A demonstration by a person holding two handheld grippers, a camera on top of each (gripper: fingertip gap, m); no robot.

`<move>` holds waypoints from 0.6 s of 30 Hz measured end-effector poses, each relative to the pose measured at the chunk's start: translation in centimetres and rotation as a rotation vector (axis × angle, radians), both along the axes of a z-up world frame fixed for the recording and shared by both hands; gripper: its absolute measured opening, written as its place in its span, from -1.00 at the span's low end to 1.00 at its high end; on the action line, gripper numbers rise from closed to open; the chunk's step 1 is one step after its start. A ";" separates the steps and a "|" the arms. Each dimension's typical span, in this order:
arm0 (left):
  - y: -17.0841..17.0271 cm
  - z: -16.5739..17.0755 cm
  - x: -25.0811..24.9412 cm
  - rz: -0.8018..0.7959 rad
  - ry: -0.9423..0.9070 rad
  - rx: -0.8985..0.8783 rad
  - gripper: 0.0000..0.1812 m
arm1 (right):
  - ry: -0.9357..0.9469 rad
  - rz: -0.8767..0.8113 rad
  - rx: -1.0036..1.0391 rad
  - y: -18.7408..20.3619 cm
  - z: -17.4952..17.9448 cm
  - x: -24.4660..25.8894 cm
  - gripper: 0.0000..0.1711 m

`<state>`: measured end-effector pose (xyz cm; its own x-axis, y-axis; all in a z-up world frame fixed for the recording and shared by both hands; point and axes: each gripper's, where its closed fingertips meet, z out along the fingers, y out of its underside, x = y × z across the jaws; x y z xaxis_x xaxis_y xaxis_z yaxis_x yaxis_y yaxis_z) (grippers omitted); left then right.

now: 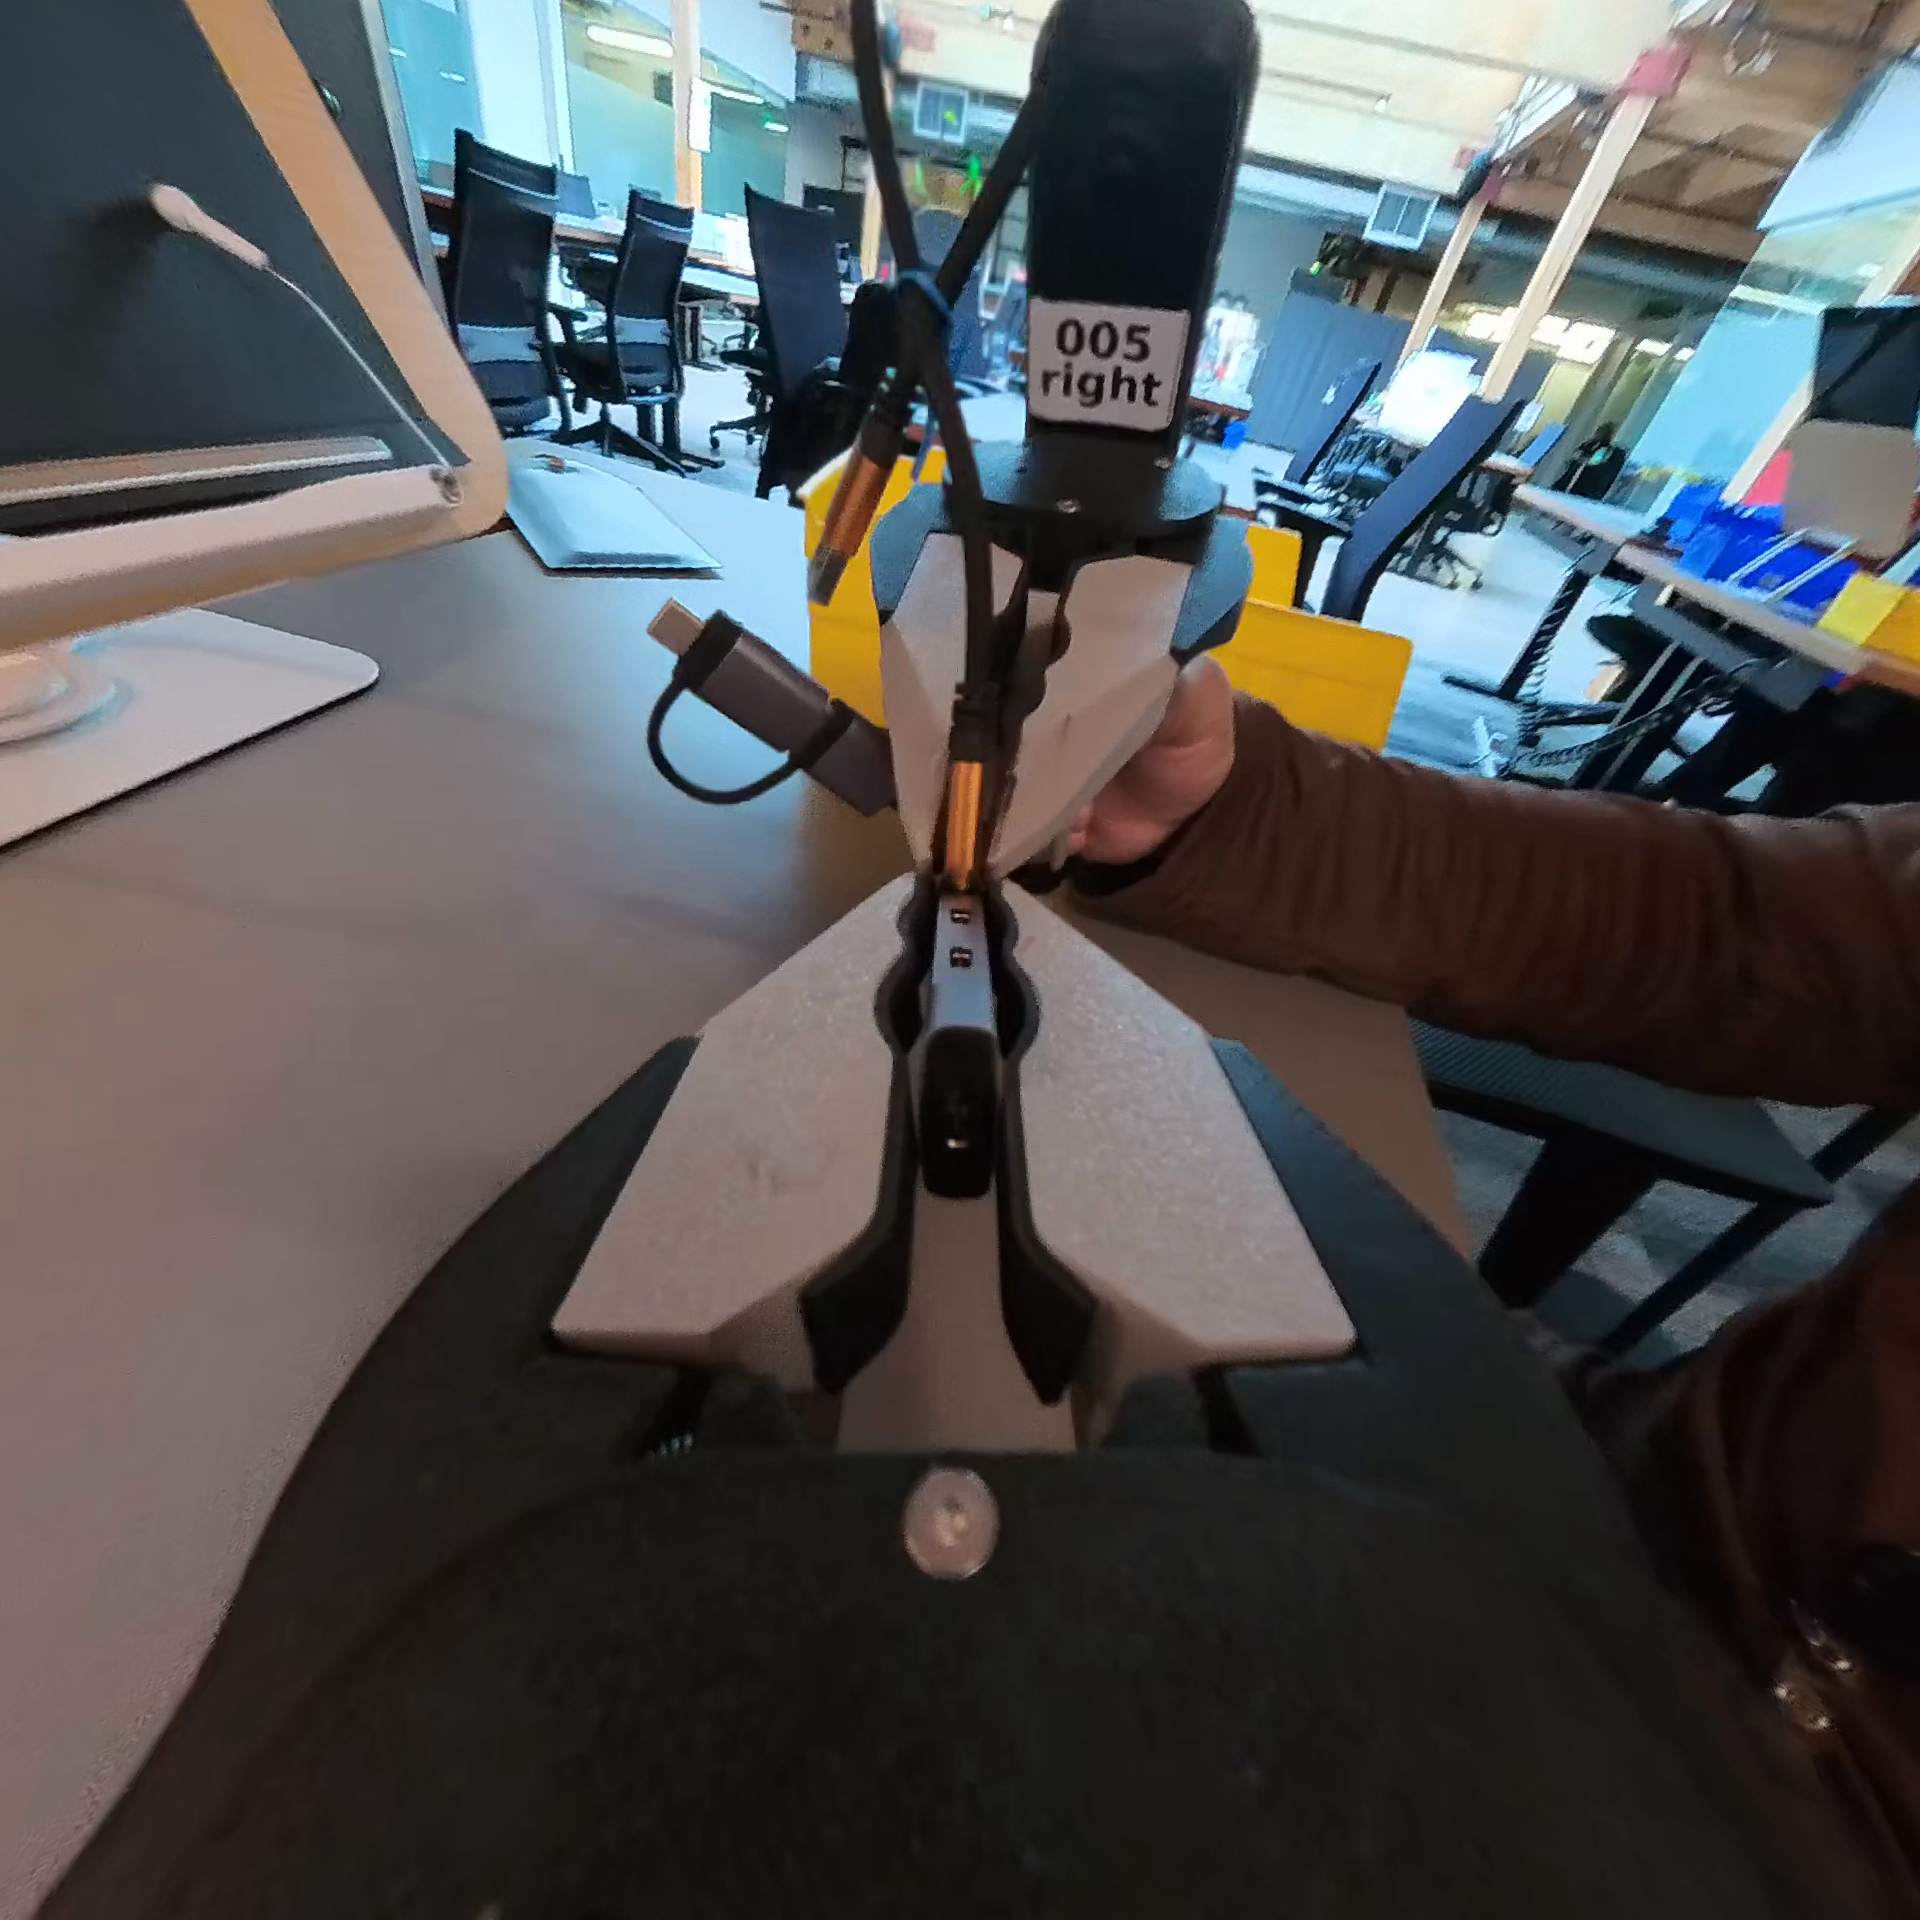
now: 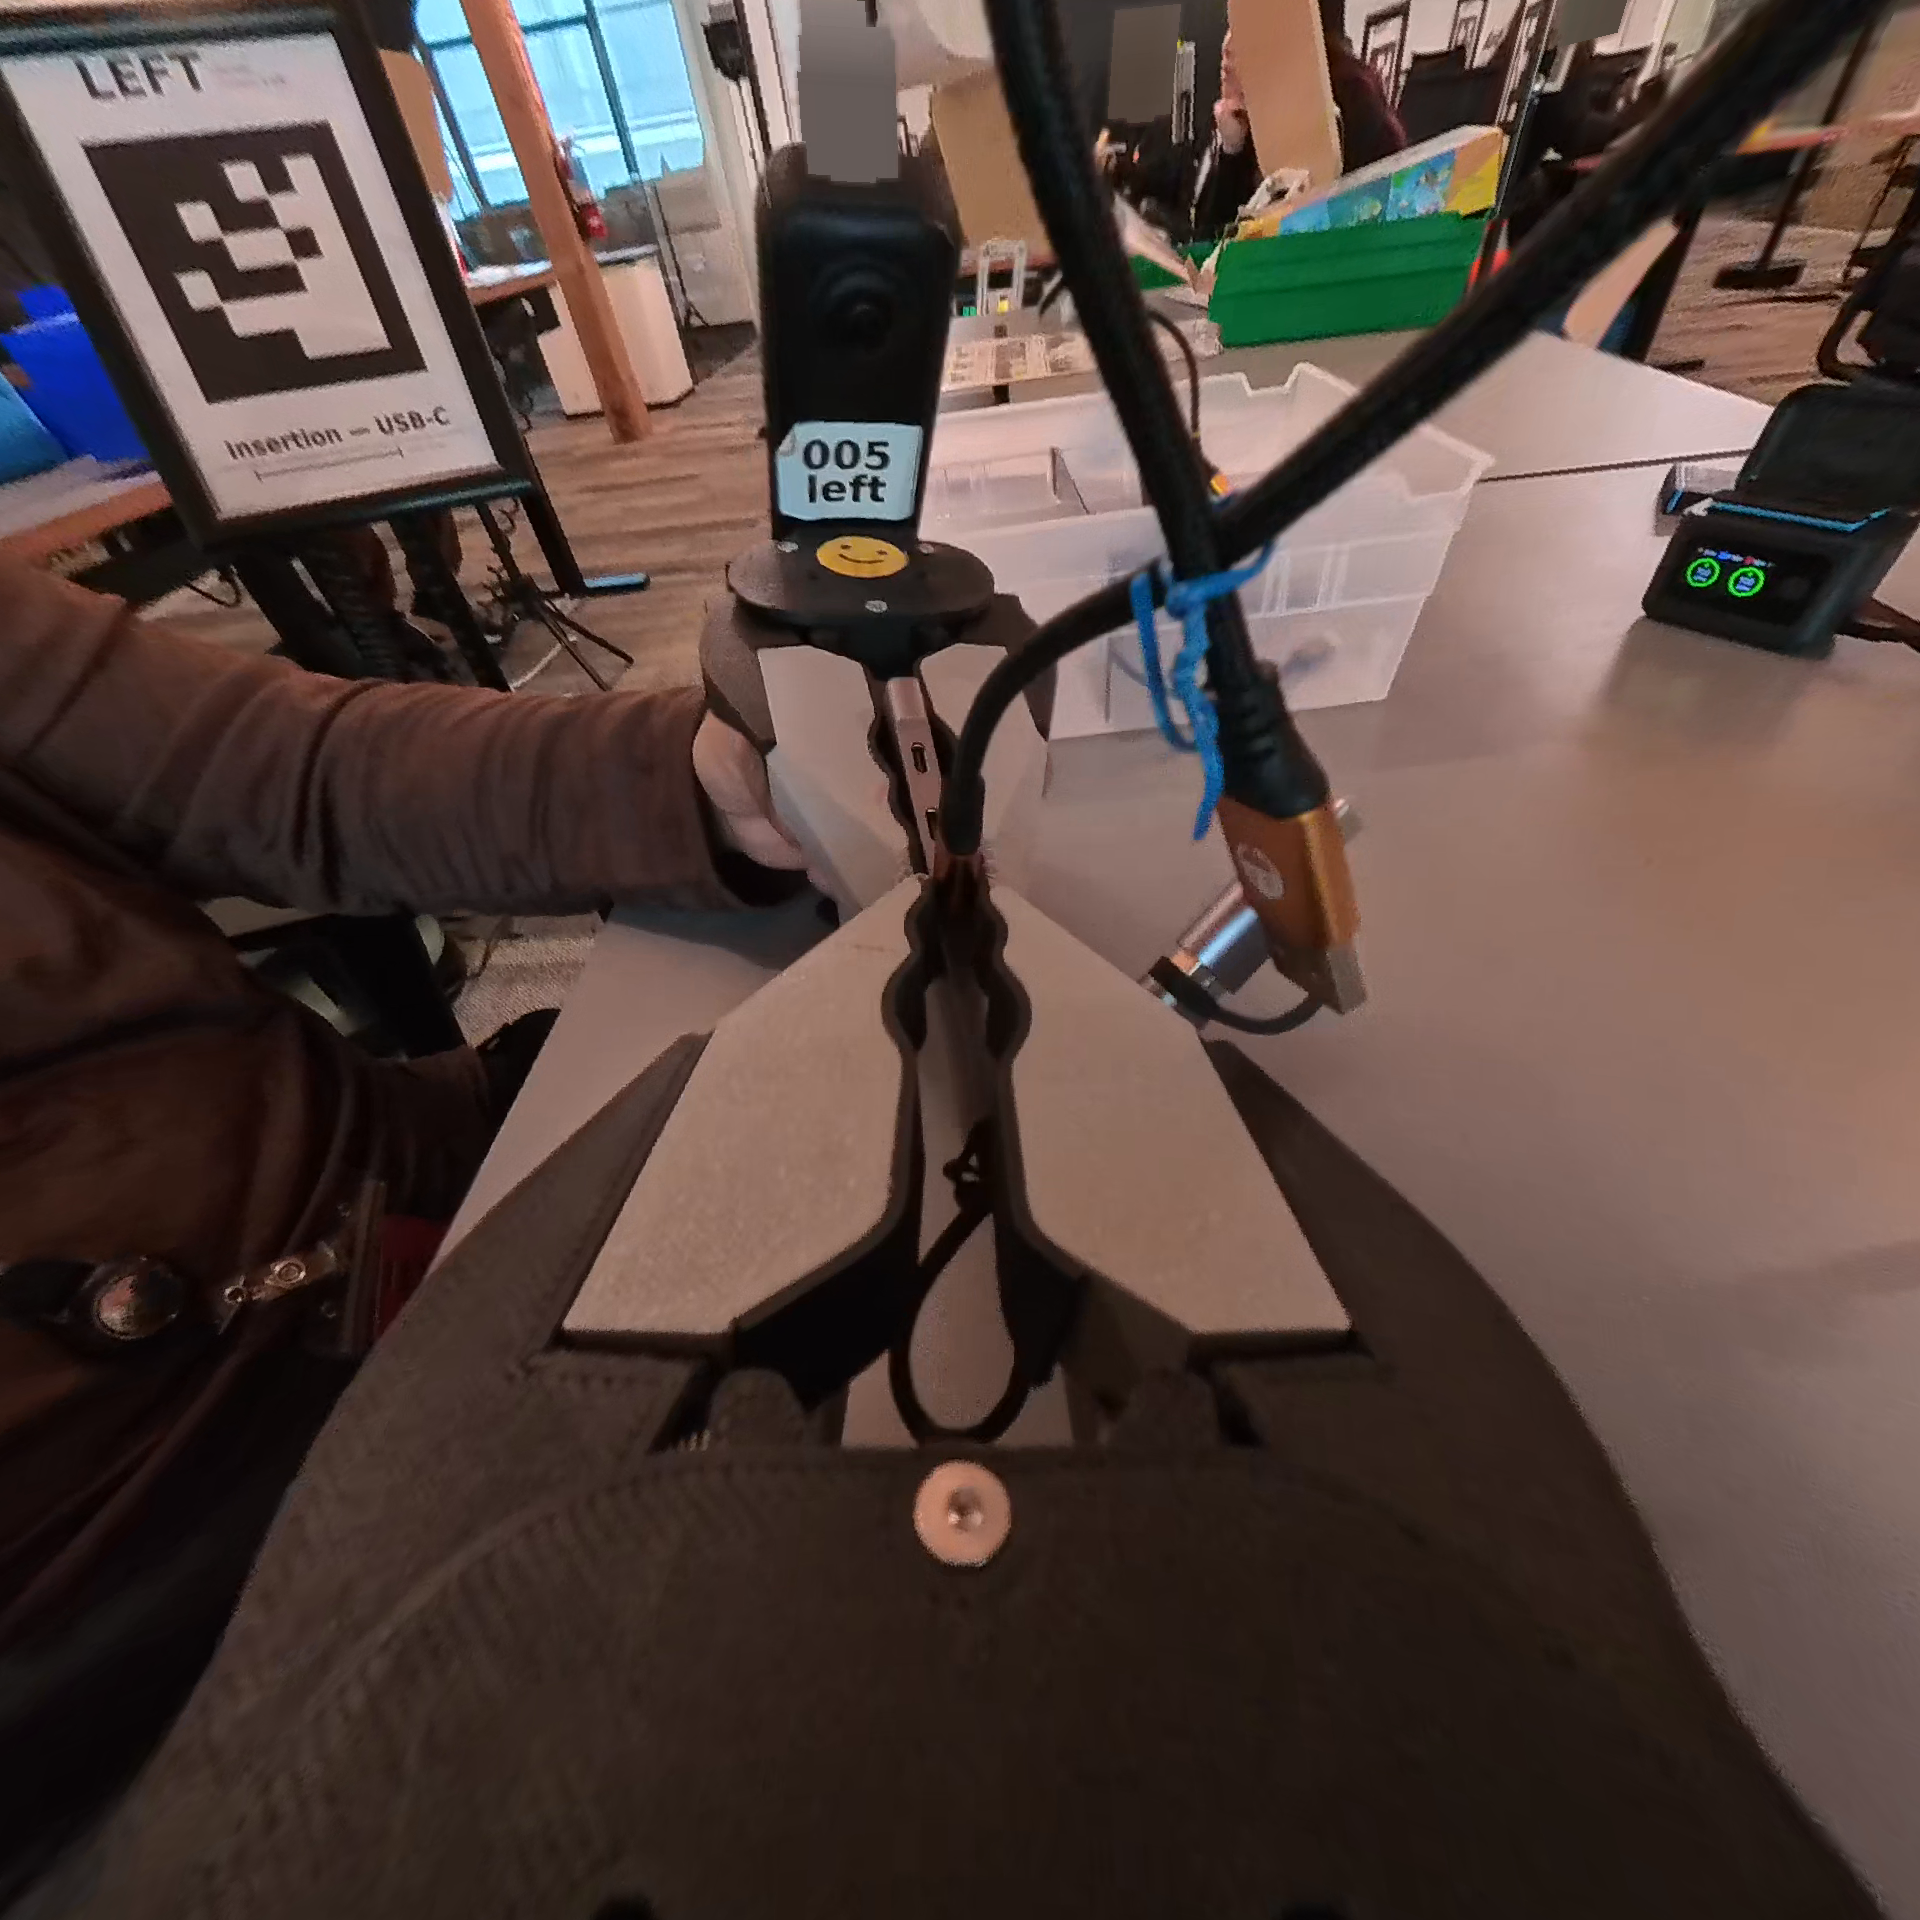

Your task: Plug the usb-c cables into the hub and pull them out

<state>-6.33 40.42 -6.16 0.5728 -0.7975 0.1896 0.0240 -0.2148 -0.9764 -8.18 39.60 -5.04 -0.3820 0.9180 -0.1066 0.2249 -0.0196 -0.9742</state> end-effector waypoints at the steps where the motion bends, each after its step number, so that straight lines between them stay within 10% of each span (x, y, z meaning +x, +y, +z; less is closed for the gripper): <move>1: 0.0 0.1 0.0 -0.003 -0.012 -0.005 -0.92 | 0.007 0.001 -0.009 0.0 0.1 -0.1 -0.97; 18: 0.7 4.1 -2.0 0.029 -0.409 -0.045 -0.92 | 0.162 -0.152 -0.260 1.1 3.6 -2.0 -0.99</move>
